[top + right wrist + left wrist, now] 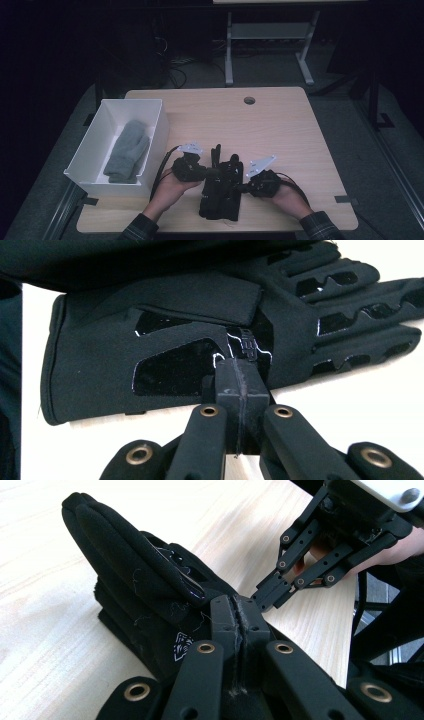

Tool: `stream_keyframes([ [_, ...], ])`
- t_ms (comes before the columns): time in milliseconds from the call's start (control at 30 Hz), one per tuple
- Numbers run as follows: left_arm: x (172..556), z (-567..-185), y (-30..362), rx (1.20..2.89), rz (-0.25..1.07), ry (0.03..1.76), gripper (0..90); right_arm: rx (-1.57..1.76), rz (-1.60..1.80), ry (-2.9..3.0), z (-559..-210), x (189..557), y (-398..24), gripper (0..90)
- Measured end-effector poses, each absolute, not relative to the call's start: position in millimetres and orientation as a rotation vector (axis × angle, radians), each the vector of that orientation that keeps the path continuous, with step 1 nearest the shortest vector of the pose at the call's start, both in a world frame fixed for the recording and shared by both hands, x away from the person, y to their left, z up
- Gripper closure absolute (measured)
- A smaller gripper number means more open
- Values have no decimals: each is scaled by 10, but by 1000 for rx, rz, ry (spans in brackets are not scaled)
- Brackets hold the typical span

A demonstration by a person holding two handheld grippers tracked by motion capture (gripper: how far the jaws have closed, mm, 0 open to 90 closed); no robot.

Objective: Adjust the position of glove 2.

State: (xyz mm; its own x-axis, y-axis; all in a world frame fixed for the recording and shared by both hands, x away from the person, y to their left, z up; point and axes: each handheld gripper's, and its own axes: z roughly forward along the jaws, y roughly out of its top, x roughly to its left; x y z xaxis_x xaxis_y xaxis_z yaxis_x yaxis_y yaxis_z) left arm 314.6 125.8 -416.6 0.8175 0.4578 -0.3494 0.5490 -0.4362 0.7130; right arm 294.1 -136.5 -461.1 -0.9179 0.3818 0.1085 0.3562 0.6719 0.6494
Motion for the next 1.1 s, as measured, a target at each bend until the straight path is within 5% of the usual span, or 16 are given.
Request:
stream_keyframes([
  [1100, 3094, -4301, 1156, 2220, -151, 720, 881, 554, 1134, 2818, -4633, 2884, -798, 900],
])
